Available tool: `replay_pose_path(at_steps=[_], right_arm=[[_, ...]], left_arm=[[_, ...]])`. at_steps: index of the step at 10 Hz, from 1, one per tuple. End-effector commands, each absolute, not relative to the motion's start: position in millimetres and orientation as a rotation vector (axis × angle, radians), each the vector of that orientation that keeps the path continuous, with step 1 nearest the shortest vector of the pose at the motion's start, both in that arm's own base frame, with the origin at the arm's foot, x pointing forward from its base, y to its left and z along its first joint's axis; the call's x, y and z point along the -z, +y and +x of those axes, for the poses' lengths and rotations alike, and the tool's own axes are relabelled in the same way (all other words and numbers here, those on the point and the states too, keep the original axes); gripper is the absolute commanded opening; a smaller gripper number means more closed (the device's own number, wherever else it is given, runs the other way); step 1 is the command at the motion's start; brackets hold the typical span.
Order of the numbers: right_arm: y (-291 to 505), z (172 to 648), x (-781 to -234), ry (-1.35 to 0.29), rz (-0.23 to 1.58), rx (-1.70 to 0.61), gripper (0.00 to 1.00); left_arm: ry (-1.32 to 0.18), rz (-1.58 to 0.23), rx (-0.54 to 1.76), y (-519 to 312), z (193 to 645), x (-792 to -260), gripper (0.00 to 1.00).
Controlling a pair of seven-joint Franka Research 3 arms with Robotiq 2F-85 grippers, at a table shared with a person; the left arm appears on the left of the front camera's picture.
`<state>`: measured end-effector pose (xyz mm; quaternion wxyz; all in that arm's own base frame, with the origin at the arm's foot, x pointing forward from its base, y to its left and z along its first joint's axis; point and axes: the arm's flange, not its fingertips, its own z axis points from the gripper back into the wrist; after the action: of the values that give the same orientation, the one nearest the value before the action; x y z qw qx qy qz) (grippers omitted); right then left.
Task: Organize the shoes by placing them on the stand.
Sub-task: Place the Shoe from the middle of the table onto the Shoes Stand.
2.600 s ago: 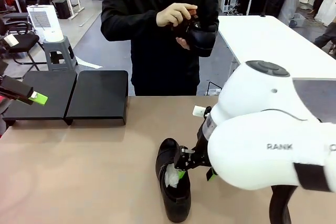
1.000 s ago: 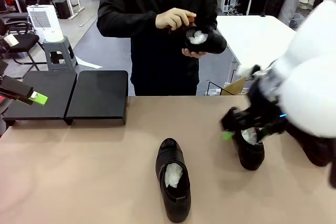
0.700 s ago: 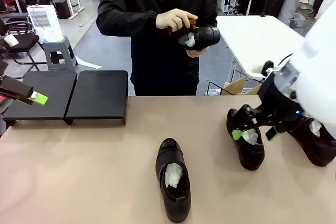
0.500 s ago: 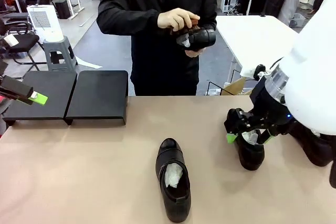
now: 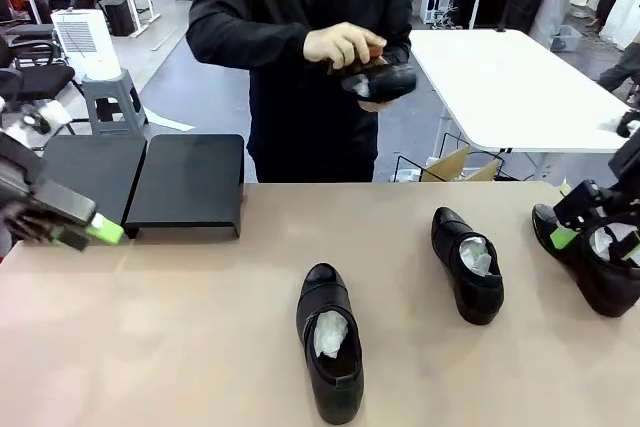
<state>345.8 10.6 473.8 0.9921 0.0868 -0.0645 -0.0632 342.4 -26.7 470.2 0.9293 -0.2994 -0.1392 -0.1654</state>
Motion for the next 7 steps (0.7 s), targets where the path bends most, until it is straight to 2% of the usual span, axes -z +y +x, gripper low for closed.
replay_pose_path(at_steps=[1,2,3,5,6,7], right_arm=[[24.6,353.9,-467.8,-0.081,0.2,0.123,1.0],[10.6,345.8,-473.8,-0.129,0.174,0.127,1.0],[10.6,345.8,-473.8,-0.129,0.174,0.127,1.0],[10.6,345.8,-473.8,-0.129,0.174,0.127,1.0],[10.6,345.8,-473.8,-0.129,0.174,0.127,1.0],[10.6,345.8,-473.8,-0.129,0.174,0.127,1.0]], left_arm=[[-0.27,-0.512,0.336,-38.4,328.0,-470.5,1.0],[-0.285,-0.613,0.339,-26.7,342.4,-470.2,1.0],[-0.285,-0.613,0.339,-26.7,342.4,-470.2,1.0],[-0.258,-0.579,0.374,-70.7,322.3,-475.8,1.0],[-0.253,-0.542,0.395,-122.1,299.1,-476.2,1.0],[-0.289,-0.413,0.259,-158.8,281.3,-473.7,1.0]])
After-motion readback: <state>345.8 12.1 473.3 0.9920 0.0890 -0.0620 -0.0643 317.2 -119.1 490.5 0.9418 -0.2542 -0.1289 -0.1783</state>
